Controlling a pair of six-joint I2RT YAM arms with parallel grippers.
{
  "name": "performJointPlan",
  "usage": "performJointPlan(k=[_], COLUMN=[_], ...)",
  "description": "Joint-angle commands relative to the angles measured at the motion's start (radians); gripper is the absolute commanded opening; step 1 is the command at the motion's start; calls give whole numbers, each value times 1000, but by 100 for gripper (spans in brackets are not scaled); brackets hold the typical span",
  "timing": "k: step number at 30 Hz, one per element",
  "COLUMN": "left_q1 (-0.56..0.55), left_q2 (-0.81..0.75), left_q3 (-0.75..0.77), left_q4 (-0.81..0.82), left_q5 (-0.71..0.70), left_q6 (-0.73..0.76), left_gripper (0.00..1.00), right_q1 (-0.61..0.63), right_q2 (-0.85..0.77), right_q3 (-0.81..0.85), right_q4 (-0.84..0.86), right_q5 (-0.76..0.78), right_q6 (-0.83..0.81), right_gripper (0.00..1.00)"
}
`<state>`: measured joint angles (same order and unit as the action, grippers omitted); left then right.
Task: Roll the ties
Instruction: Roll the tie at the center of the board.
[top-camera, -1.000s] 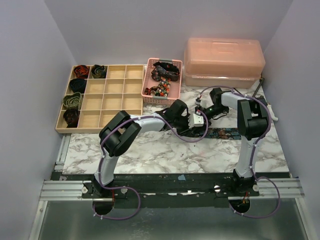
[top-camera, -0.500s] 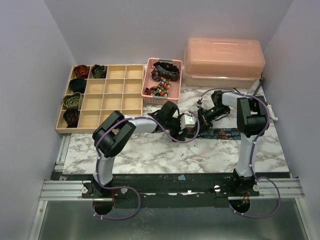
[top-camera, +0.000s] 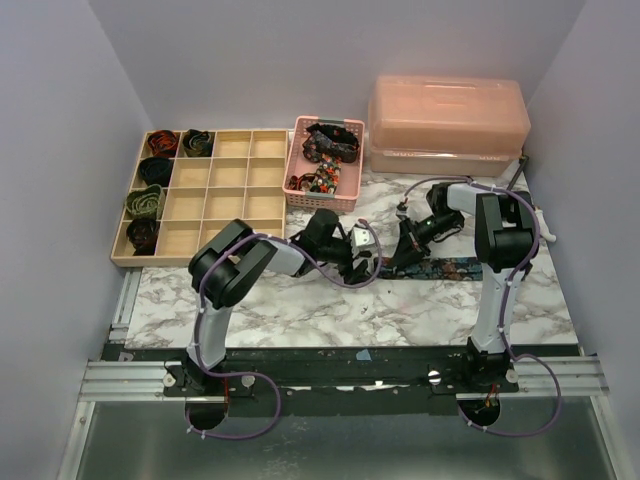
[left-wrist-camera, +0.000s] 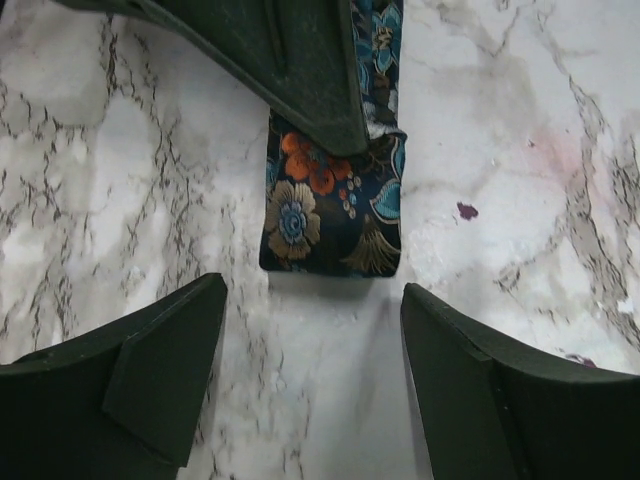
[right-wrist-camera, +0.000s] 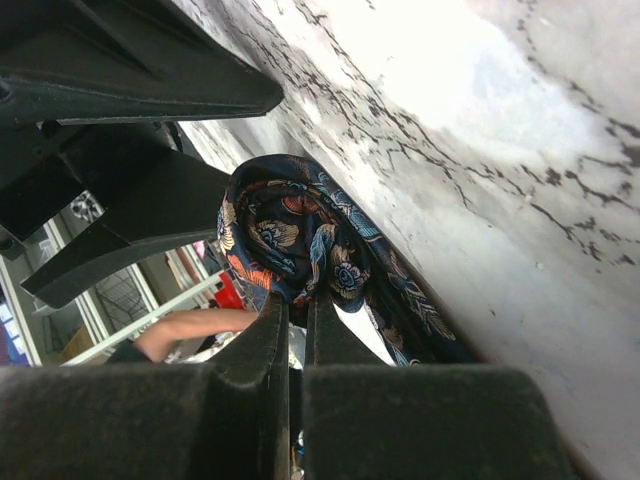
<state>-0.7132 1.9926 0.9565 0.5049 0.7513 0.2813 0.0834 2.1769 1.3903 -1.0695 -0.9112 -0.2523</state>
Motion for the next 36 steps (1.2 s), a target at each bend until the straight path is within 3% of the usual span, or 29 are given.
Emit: performJointPlan(k=[1,9,11,15,17,19,22,25,28,30,34,36], left_q1=[-31,-91,-108,-109,-108,-106,-106,-106,-110,-117,-121,-121], left_q2=[94,220,226,172,124,82,65,74,85,94,95,92], left_q3=[28,62,66,62,43,18,8,25,49,71,91,98], left_q4=[241,405,377,164,40,-47,-134,-174,-194,-222,-272,-315], left_q5=[66,40,22,-57,-99,-129,-153,-173,-177,-181,-195,-210], left_q6=[-144,-239,-198,-119,-54,-7,31,30,25,26,38,51], left_gripper=[75,66,56,21,13,11,10,10,10,9,8,7], right_q1=[-20,-20,-20,-20,-20,-20,-22,-22,-20,-20,-20,-21], right_q2=[101,120,121,109,92,74,41,32,47,67,65,42], right_q3=[-41,-19,-18,-17,-5,18,37,31,18,24,43,48], right_q4=[134,137,137,126,106,64,12,-36,-45,-46,-76,-94], right_q5=[332,331,334,334,326,303,230,137,61,42,9,24], right_q6=[-128,-122,-119,-120,-118,-117,-109,-121,-127,-124,-135,-139], right_gripper=[0,0,0,0,5,19,28,26,8,5,23,27])
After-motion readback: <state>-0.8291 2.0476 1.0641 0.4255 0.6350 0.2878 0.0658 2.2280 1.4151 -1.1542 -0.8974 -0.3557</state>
